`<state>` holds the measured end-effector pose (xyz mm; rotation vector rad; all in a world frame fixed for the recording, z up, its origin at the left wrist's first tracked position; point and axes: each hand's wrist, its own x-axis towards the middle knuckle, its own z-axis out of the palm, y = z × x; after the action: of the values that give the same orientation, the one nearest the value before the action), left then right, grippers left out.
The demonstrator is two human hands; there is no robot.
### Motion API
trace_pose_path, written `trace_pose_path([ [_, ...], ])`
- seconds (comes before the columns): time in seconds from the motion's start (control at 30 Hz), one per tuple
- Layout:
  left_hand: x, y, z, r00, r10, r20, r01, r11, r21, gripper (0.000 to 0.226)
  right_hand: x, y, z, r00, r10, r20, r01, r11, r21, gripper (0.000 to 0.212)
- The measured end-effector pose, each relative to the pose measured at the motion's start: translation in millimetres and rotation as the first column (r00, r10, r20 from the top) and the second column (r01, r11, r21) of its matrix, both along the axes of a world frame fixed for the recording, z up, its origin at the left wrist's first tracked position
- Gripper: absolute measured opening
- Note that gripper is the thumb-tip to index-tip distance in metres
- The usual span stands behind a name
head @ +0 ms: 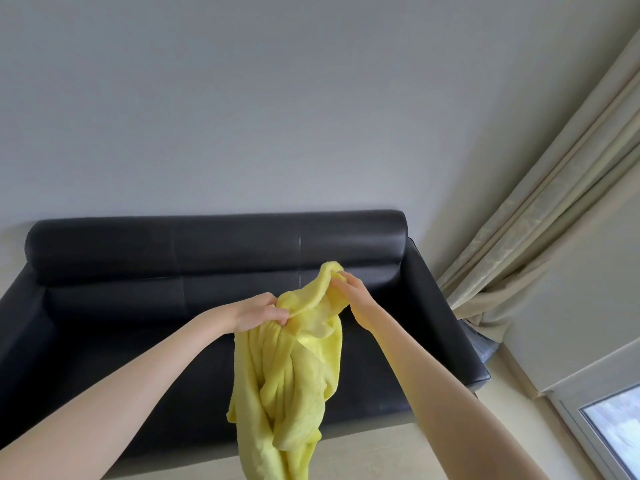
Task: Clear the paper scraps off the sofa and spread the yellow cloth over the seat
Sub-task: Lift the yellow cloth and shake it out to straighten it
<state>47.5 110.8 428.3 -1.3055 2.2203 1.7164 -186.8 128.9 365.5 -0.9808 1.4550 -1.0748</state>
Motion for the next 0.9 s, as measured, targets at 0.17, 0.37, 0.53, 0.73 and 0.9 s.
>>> trace_pose_path([
  [0.17,-2,5,1,0.991,-0.058,0.117,0.061,0.998,-0.024,0.029,3,-6,9,0.999,0.052,0.011,-0.051,0.995,-0.084,0.027],
  [0.37,13,-2,0,0.992,-0.014,0.127,0.021,0.998,-0.056,0.027,6,-18,24,0.969,-0.061,0.238,0.054,0.998,0.037,0.027],
  [0.53,19,-1,-3,0.997,0.003,0.08,0.005,0.995,-0.102,0.031,16,-25,12,0.869,0.118,-0.48,-0.001,0.972,0.237,0.037],
  [0.73,26,-2,-13,0.988,-0.008,0.156,0.032,0.987,-0.155,0.036,-1,-24,17,0.967,-0.161,-0.196,0.22,0.916,0.335,0.047],
  [0.9,34,1,-19,0.987,-0.015,0.162,0.05,0.975,-0.218,0.034,-34,-22,33,0.985,0.094,0.142,-0.158,0.816,0.556,0.061],
])
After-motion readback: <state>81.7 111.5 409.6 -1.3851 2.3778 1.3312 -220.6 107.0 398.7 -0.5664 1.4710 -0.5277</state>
